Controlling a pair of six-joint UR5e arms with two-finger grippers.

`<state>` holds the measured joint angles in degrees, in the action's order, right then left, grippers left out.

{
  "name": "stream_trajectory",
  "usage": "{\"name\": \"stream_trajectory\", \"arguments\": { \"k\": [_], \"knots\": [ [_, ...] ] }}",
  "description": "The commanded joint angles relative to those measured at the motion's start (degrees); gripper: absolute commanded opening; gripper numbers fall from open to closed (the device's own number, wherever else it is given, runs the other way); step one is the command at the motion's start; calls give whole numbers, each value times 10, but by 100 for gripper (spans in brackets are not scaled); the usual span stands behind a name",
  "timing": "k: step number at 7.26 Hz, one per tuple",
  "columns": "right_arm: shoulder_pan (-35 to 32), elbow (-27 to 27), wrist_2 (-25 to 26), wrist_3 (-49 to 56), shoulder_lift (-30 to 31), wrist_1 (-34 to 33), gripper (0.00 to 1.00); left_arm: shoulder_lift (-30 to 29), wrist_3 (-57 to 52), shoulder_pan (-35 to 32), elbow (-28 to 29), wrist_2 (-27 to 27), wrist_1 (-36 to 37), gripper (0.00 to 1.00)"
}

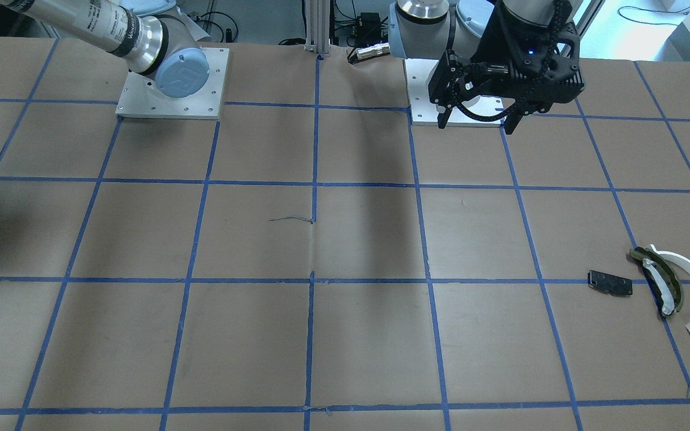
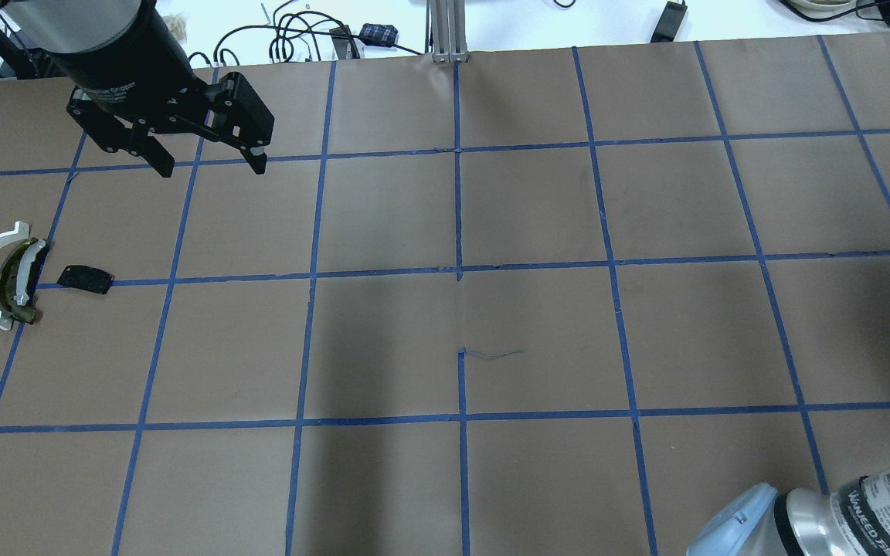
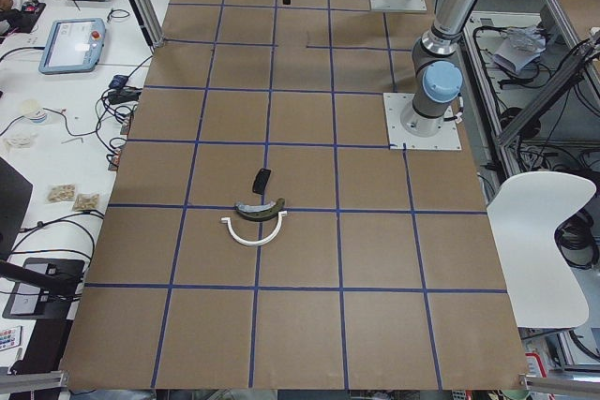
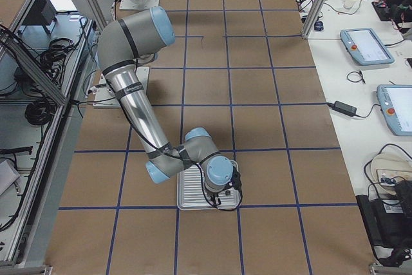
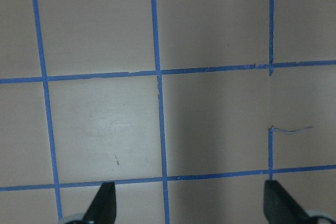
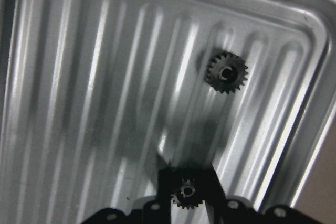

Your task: Place bearing gear from tray to pile

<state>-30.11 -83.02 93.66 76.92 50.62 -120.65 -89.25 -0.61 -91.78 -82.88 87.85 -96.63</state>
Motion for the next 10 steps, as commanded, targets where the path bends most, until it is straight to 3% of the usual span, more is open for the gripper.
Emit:
{"name": "stream_trajectory", "arguments": {
  "k": [1, 3, 4, 6, 8, 9, 10],
  "knots": [
    [-14, 14, 3, -2, 36, 33, 23, 1, 0, 0, 0, 0, 0, 100],
    [-84, 22, 45, -63, 157, 156, 23, 2, 0, 0, 1, 0, 0, 100],
    [-118, 21, 49, -142, 232, 253, 23, 3, 0, 0, 1, 0, 0, 100],
    [-261, 23, 67, -429, 365, 427, 24, 3, -2, 0, 2, -1, 1, 100],
    [-435, 23, 67, -678, 409, 487, 24, 1, -10, 4, 7, -3, 0, 100],
    [-501, 23, 23, -811, 412, 488, 24, 8, -4, 5, 10, -11, -26, 100],
    [-580, 17, 9, -924, 410, 471, 24, 13, -34, 13, -5, -12, -37, 100]
  ]
}}
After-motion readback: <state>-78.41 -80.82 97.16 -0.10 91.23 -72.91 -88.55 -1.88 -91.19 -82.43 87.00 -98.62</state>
